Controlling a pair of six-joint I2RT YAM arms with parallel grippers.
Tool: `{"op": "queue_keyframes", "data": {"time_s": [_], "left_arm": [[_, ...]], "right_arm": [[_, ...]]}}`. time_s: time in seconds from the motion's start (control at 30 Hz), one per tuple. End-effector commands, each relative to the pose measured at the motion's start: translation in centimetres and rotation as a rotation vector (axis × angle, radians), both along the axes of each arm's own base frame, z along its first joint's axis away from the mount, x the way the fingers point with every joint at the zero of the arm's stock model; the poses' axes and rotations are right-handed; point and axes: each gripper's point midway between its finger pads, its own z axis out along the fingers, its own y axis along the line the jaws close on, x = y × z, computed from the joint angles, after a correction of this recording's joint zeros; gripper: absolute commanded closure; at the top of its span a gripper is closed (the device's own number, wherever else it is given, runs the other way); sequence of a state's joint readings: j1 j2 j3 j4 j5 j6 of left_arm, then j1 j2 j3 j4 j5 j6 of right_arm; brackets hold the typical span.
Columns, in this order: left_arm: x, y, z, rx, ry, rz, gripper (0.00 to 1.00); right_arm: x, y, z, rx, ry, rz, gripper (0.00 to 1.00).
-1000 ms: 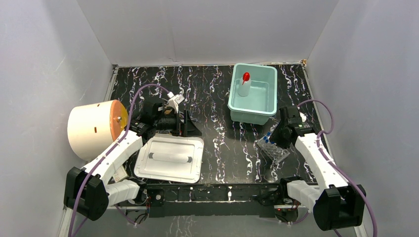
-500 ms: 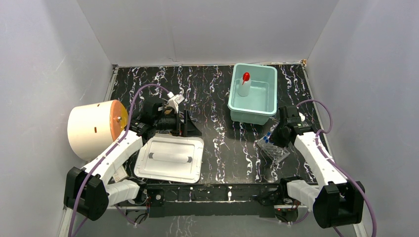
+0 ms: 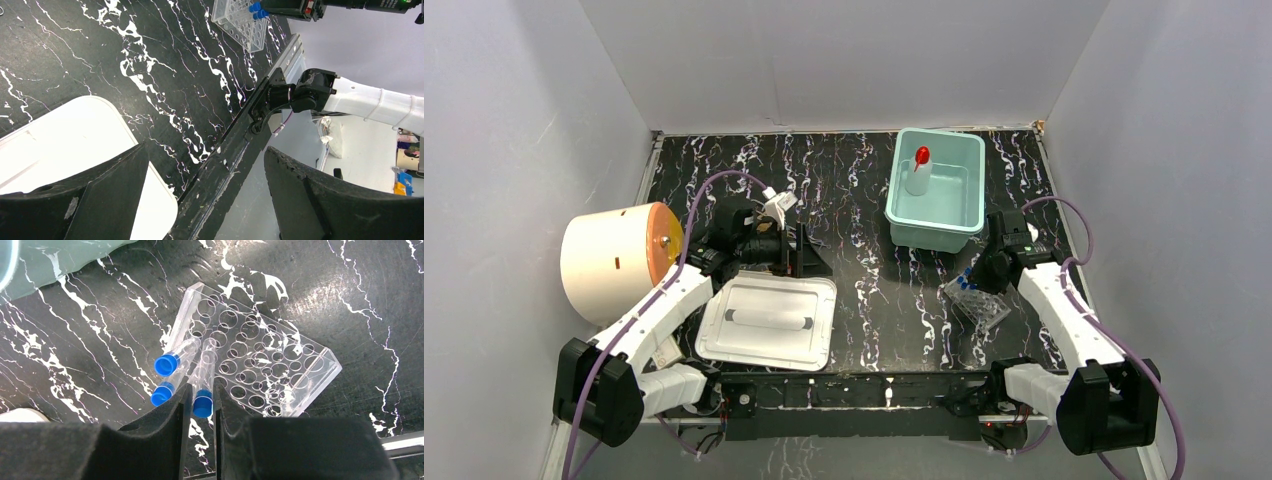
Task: Organize the chemistry lab equipment
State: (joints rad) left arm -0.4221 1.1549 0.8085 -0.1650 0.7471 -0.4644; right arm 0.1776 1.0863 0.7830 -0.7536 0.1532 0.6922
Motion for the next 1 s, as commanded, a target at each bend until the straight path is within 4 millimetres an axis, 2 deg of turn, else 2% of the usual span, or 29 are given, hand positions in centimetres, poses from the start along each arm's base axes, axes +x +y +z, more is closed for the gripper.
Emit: {"op": "queue_keyframes", "data": {"time_s": [0.0, 0.4, 0.63, 0.77, 0.87, 0.97], "left_arm": [[-0.6, 0.0, 0.2, -0.007, -0.01, -0.017, 0.16], [-0.6, 0.0, 0.2, -0.009, -0.01, -0.019, 0.16], [-0.4, -0.1, 0.3, -0.008, -0.009, -0.019, 0.16], [-0.4, -0.1, 0.3, -0.009, -0.008, -0.02, 0.16], [-0.3, -0.2, 0.4, -0.012, -0.011, -0.023, 0.16], [-0.3, -0.2, 0.4, -0.012, -0.009, -0.022, 0.16]], "right_arm": [[1.9, 0.4, 1.9, 0.017, -0.079, 0.013, 0.7], [2.9, -0.8, 2.0, -0.049, -0.084, -0.019, 0.7], [3.4, -0.5, 1.8, -0.042, -0.08, -0.009, 0.71], [2.3, -0.6, 3.5, -0.042, -0.105, 0.011, 0.64], [1.1, -0.2, 3.1, -0.02, -0.087, 0.04, 0.55], [-0.1, -0.2, 2.2, -0.008, -0.054, 0.032, 0.54]]}}
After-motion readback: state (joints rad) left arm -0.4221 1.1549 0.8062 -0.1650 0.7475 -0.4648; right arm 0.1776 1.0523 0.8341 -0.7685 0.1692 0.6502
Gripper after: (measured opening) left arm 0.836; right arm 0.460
